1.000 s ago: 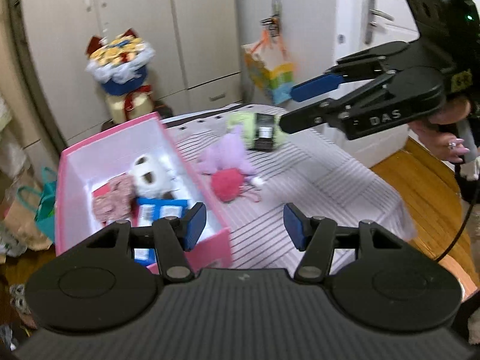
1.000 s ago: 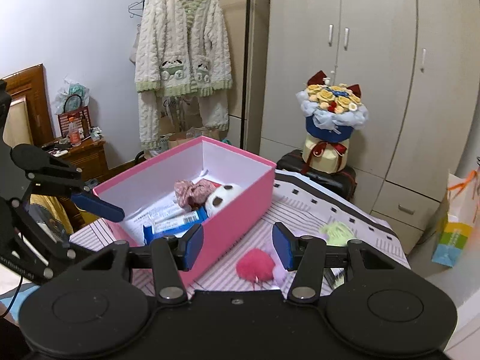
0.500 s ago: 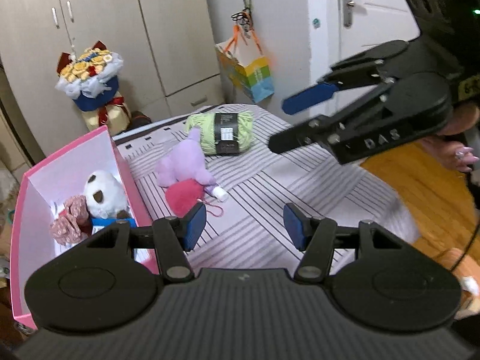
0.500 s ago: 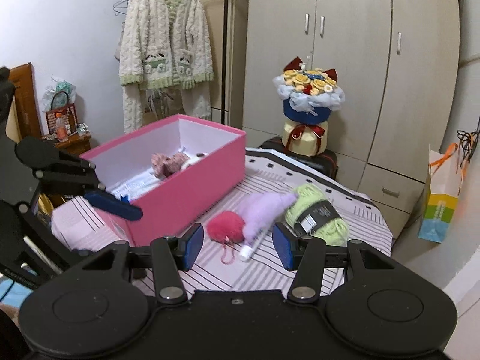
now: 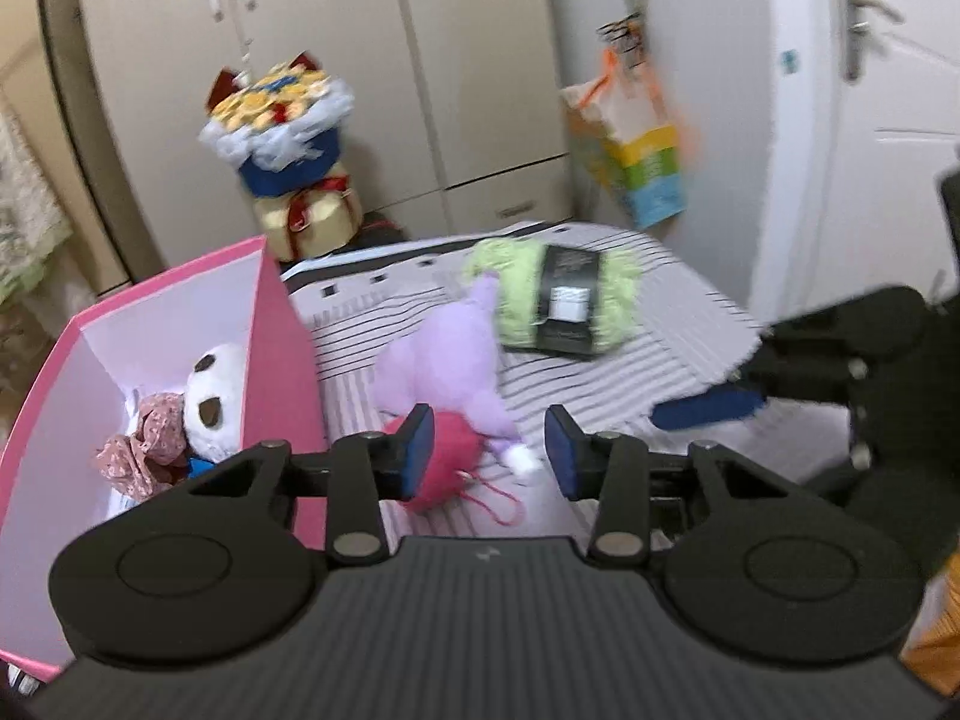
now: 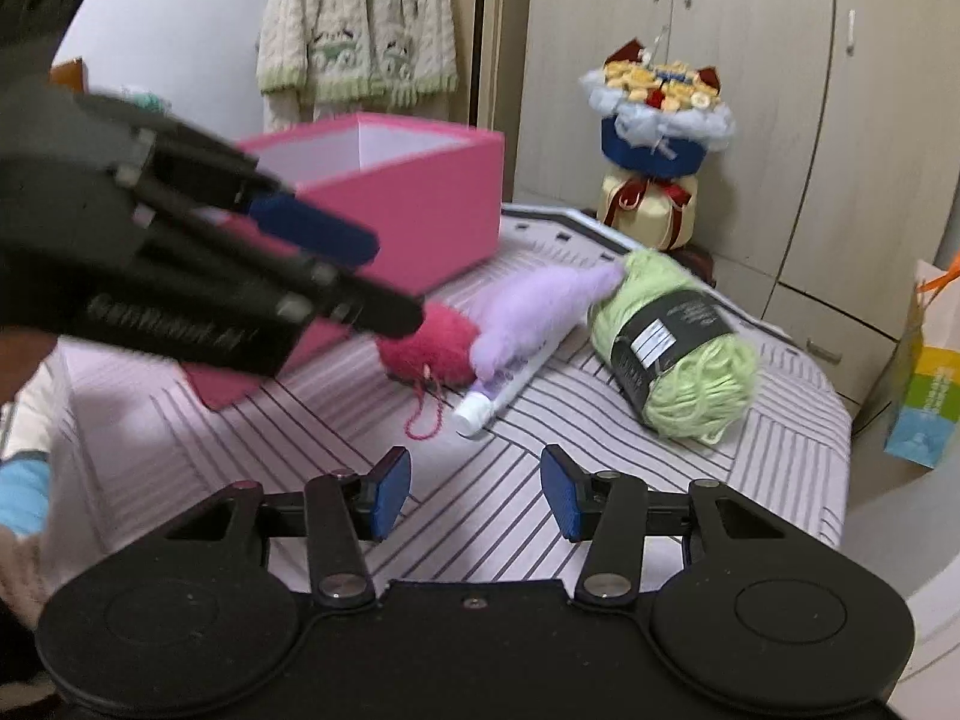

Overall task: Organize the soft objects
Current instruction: 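Withdraw both tools from the box toward the remaining items, then grasp the pink pompom with the left tool while the right tool grasps the toothpaste tube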

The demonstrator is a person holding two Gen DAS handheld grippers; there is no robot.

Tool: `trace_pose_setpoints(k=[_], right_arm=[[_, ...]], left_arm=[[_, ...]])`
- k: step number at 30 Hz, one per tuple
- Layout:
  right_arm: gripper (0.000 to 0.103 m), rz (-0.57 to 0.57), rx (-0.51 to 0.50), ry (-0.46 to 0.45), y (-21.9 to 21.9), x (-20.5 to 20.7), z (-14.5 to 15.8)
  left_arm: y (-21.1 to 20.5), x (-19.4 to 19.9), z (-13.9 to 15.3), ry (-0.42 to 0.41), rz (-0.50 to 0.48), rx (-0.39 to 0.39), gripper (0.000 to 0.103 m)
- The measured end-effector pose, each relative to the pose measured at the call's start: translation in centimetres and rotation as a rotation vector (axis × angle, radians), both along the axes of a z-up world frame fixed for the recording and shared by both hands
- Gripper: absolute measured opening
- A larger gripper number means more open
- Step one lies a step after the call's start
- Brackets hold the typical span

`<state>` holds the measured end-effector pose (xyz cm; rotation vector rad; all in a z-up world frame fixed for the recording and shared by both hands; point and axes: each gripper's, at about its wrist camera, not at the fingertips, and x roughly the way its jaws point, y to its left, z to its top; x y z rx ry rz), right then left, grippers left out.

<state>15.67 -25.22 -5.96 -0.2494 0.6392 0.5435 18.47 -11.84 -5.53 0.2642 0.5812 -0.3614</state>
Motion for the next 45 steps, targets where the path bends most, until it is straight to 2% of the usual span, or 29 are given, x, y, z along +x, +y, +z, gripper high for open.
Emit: trace_pose_setpoints(k=[8,13,18,24,25,26,33,40,45], right_arm=[[0.048,0.006,-0.008,0.002,2.0,3.1,-2.4],[0.047,-0.006,0.008,0.005,2.3,4.4,-3.1],[0.047,0.020,0.041,0.010,2.4,5.6,-3.6],[0.047,0.011,0.065,0.002,2.5,6.4,-3.9],[0.037,0.011,0.070,0.003,2.5,6.5,-3.9],[0.033,0.012,0.070,0.007,2.4,6.5,-4.0],[0.025,-0.050,0.055,0.001,1.3,4.2,-3.9],[0.022,-0.100,0.042,0.007,-0.7,1.2,-3.7],[0.023,-0.084,-0.004,0.001,-0.6,1.2,-3.4]], left_arm=[[-1.3,4.6,-2.4,0.142,0.036,0.060,0.040],[-1.5,5.6,-3.0,0.134,0.070,0.083,0.041],[-1.4,6.7,-3.6,0.170,0.091,0.044,0.046],[-1.4,6.9,-4.1,0.152,0.123,0.018,0.049],[-1.3,6.9,-4.1,0.151,0.130,0.009,0.049],[-1.3,6.8,-4.1,0.149,0.135,0.002,0.049],[-0.9,6.1,-4.2,0.127,0.142,-0.016,0.052],[-1.6,5.4,-5.0,0.070,0.152,0.051,0.061],[-2.0,5.4,-5.6,0.035,0.172,0.101,0.065]])
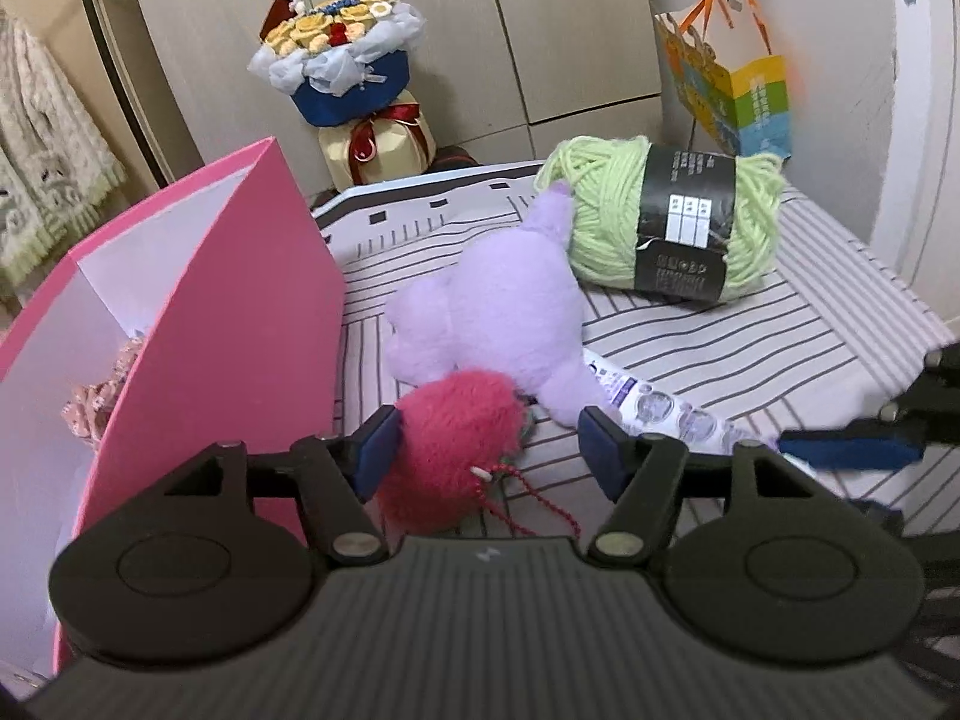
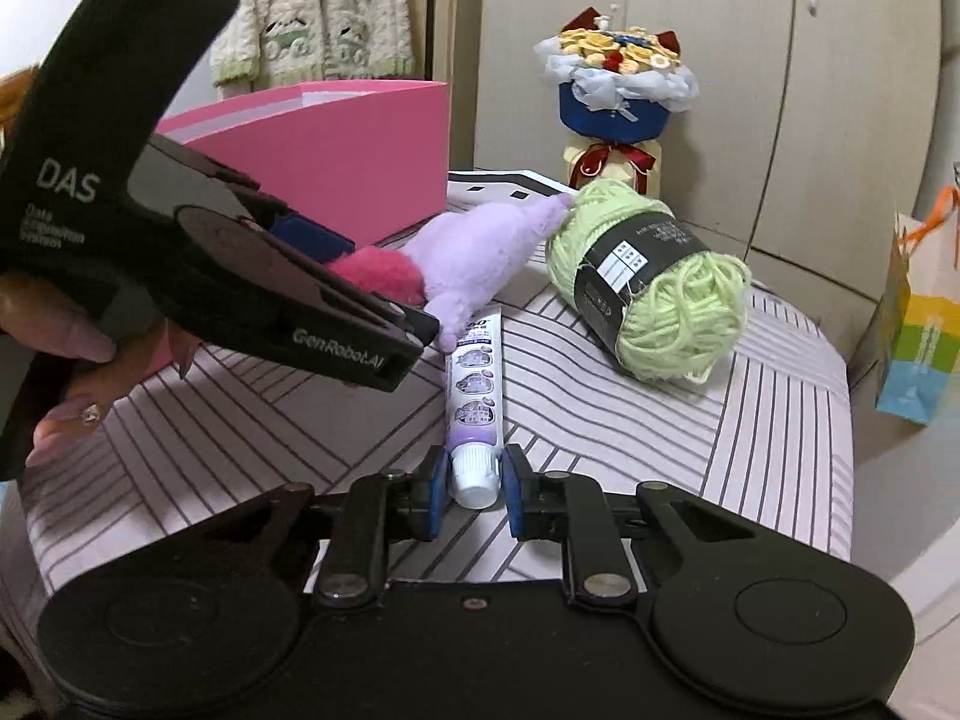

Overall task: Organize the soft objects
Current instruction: 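Grasp the pink pompom with the left tool while the right tool grasps the toothpaste tube, then lift the pompom and toothpaste tube and carry both over the box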

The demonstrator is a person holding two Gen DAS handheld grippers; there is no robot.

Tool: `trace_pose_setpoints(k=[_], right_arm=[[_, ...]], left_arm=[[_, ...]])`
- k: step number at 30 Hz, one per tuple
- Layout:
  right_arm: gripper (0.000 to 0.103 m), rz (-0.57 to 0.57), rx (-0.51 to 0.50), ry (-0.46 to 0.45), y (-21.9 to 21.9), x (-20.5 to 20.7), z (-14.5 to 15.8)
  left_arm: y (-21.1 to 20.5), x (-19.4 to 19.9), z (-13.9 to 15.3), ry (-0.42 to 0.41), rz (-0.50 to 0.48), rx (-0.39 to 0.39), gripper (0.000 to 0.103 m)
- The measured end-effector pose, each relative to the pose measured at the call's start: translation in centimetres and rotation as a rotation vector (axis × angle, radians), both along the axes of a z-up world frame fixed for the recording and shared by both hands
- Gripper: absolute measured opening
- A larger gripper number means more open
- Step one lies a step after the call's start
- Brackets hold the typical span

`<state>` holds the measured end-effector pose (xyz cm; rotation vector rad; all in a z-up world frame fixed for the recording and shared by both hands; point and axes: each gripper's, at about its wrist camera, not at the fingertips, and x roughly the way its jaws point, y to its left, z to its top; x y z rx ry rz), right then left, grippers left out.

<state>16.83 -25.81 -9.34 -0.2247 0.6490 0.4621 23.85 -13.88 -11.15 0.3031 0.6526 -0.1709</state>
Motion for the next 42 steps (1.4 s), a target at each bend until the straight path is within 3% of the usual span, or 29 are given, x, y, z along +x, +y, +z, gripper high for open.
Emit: trace_pose_setpoints(k=[5,8,10,15,27,36,42], right_arm=[[0.028,0.018,-0.010,-0.010,1.3,2.1,-0.1],[0.029,0.033,-0.003,-0.019,1.9,3.6,-0.3],[0.028,0.035,0.005,-0.017,2.1,4.3,-0.3],[0.027,-0.024,0.031,-0.015,1.9,3.4,-0.4],[0.027,-0.253,0.155,-0.026,0.9,-2.1,-0.3],[0.027,-0.333,0.247,-0.011,0.6,-5.6,-0.6],[0.027,-0.319,0.187,-0.010,1.2,-7.3,-0.3]], left_arm=[[0.2,0.3,-0.1,0.016,0.013,-0.011,0.065],[0.5,0.5,0.0,0.015,0.032,-0.023,0.056],[0.8,0.5,0.1,0.015,0.038,-0.038,0.042],[1.1,-0.2,0.3,-0.008,0.050,-0.051,0.036],[2.3,-5.0,0.7,-0.041,-0.008,-0.177,0.034],[4.1,-8.5,1.5,-0.082,-0.062,-0.274,0.034],[5.0,-10.5,1.9,-0.080,-0.113,-0.315,0.034]])
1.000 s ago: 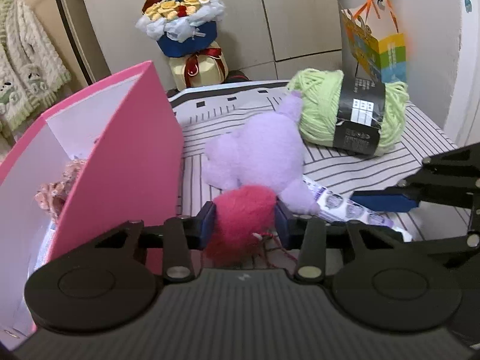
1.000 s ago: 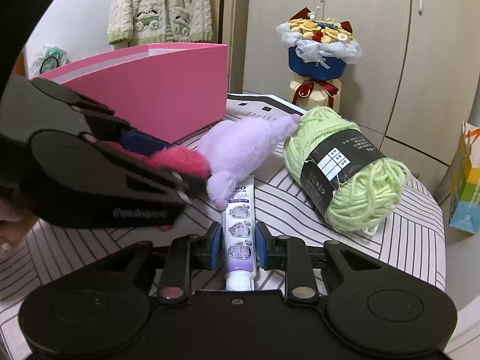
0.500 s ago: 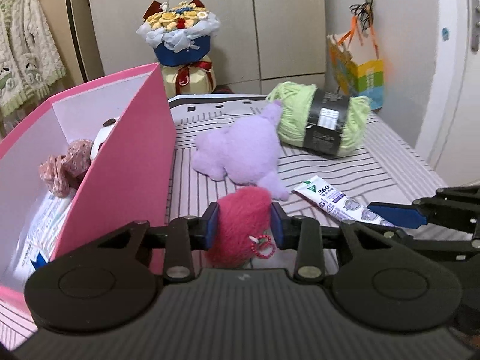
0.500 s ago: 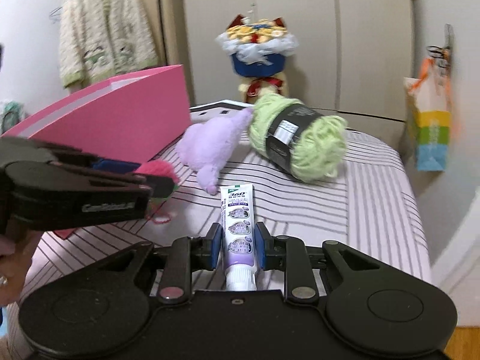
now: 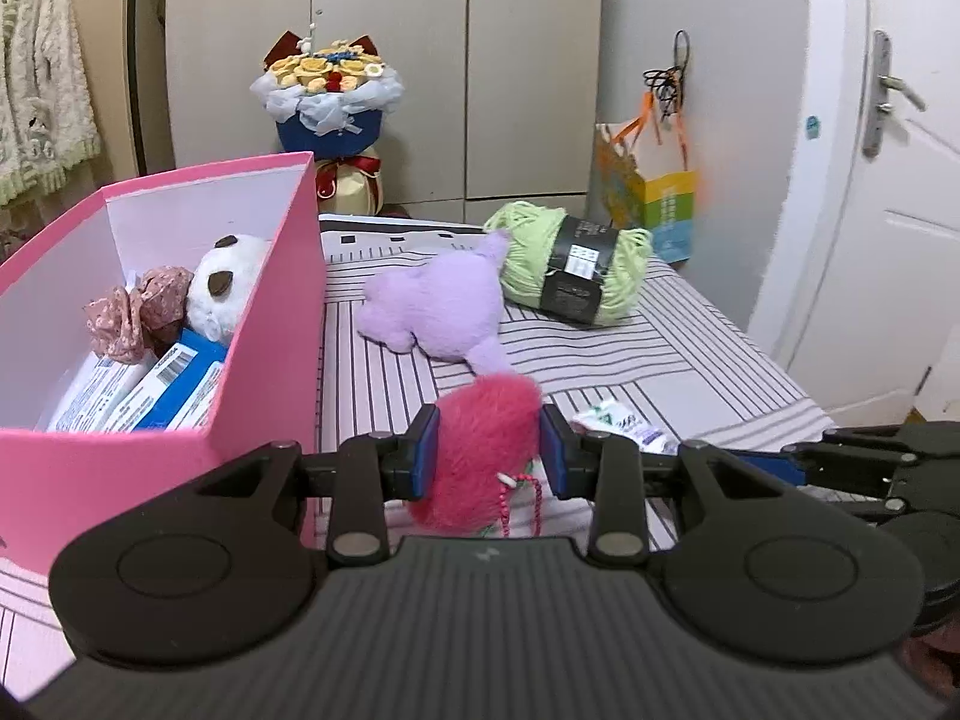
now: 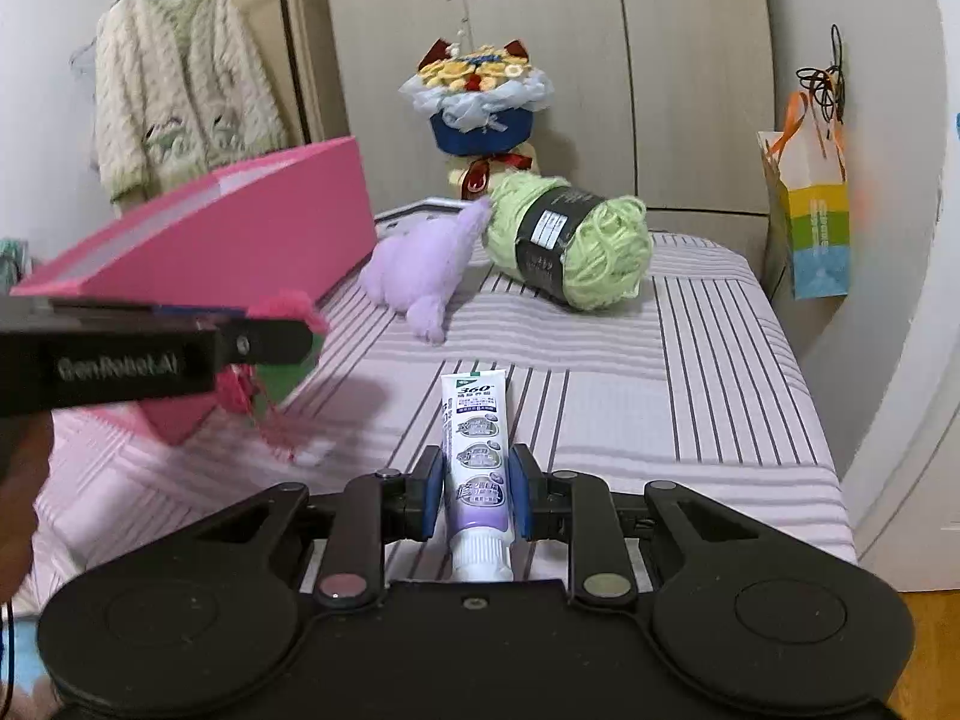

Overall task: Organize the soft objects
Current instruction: 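Lift the pompom and toothpaste tube and carry both over the box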

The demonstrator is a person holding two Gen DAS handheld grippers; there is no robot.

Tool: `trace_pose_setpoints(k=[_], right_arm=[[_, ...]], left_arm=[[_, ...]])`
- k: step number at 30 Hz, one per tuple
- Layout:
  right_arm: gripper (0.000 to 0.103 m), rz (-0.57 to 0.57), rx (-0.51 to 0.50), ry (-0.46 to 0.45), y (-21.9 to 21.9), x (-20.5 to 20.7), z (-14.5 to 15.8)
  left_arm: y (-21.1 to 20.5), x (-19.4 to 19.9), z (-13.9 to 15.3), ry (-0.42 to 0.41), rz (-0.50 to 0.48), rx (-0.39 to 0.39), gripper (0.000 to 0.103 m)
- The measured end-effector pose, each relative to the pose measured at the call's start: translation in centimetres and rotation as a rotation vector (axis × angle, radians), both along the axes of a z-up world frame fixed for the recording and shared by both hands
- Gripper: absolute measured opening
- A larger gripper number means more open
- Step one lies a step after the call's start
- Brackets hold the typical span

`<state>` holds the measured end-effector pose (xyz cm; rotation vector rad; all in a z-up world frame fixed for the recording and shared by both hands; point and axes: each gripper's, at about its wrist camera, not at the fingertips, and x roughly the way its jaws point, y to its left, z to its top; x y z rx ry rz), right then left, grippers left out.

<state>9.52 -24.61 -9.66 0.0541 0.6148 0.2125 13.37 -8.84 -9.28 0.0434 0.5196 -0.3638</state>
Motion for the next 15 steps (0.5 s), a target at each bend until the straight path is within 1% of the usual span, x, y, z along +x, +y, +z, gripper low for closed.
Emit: trace_pose_setpoints(k=[2,6,10,13,15], right_arm=[[0.027,0.013,-0.010,0.014,0.1,-0.8,0.2],[0.027,0.027,-0.078,-0.025,0.8,-2.7,1.7],[0.027,0.061,-0.136,-0.046,1.6,-4.7,3.2],[0.027,0.094,-0.166,-0.056,2.1,-6.0,4.7],[0.027,0.111,-0.184,-0.065,2.5,-6.5,5.6]], left_arm=[[0.5,-0.8,0.0,0.005,-0.022,-0.016,0.034],[1.5,-2.3,0.2,0.031,-0.070,-0.055,0.034],[2.8,-3.9,0.7,0.049,-0.107,-0.067,0.034],[4.0,-4.8,1.2,0.072,-0.136,-0.075,0.034],[5.0,-5.4,1.7,0.085,-0.155,-0.096,0.034]])
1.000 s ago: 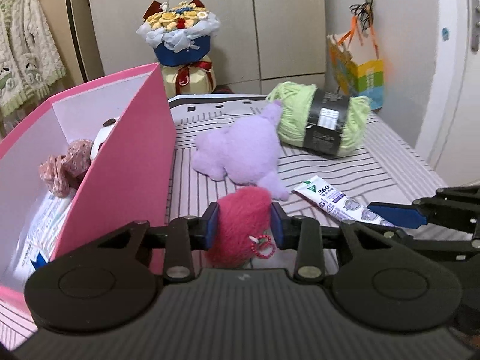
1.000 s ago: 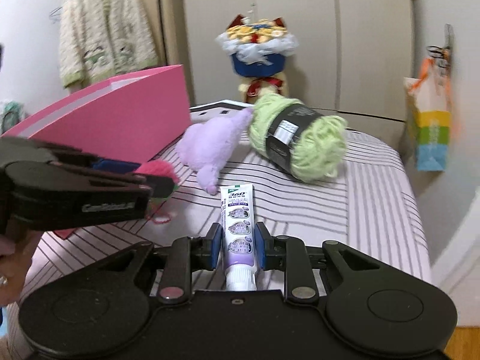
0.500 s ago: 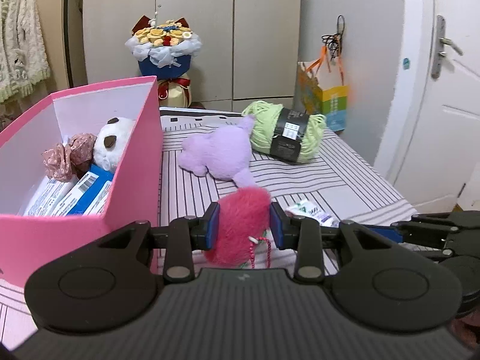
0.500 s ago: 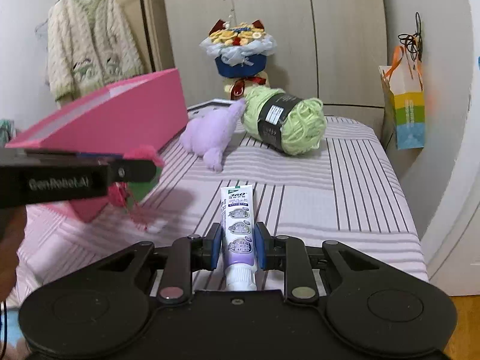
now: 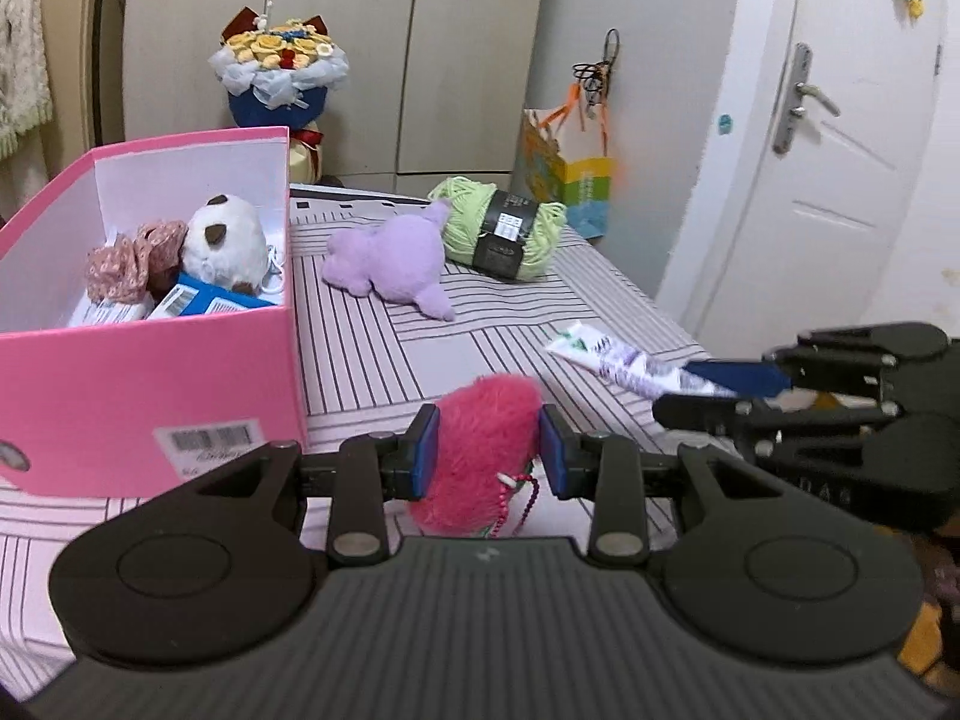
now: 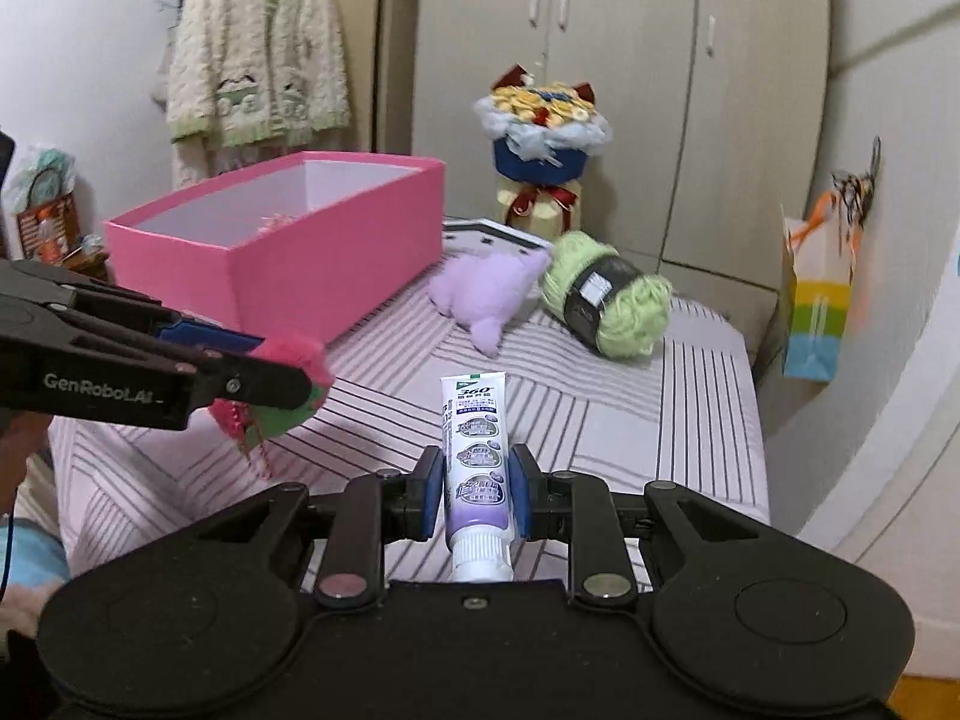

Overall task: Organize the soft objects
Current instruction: 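Lift the pompom and toothpaste tube and carry both over the box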

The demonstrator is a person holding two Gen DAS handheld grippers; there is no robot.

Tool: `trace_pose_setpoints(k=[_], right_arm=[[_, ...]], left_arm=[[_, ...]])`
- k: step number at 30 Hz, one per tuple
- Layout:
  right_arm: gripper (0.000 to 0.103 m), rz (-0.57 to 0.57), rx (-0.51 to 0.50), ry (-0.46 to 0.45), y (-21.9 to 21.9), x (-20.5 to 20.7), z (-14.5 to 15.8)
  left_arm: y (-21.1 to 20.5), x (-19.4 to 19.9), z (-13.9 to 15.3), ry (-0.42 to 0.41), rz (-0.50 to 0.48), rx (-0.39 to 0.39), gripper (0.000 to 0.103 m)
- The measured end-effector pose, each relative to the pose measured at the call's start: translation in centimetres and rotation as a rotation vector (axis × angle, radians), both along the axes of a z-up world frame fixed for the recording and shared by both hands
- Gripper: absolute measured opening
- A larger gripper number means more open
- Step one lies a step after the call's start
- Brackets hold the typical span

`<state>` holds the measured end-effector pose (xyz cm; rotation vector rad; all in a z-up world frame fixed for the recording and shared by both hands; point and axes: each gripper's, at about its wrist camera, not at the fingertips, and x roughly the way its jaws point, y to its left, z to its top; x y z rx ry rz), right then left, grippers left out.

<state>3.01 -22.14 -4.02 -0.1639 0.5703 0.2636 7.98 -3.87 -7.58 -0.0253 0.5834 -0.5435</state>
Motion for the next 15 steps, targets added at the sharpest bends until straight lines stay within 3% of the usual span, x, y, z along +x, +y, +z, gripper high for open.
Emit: trace_pose_setpoints(k=[12,15], right_arm=[[0.027,0.164,-0.009,-0.069,4.4,-1.4,5.0],[0.027,0.200,0.006,-0.094,5.8,-0.5,6.0]], left_arm=[[6.5,-2.7,4.5,-0.065,0.069,-0.058,0.034],[8.0,-2.5,5.7,-0.116,0.152,-0.043,0.034]])
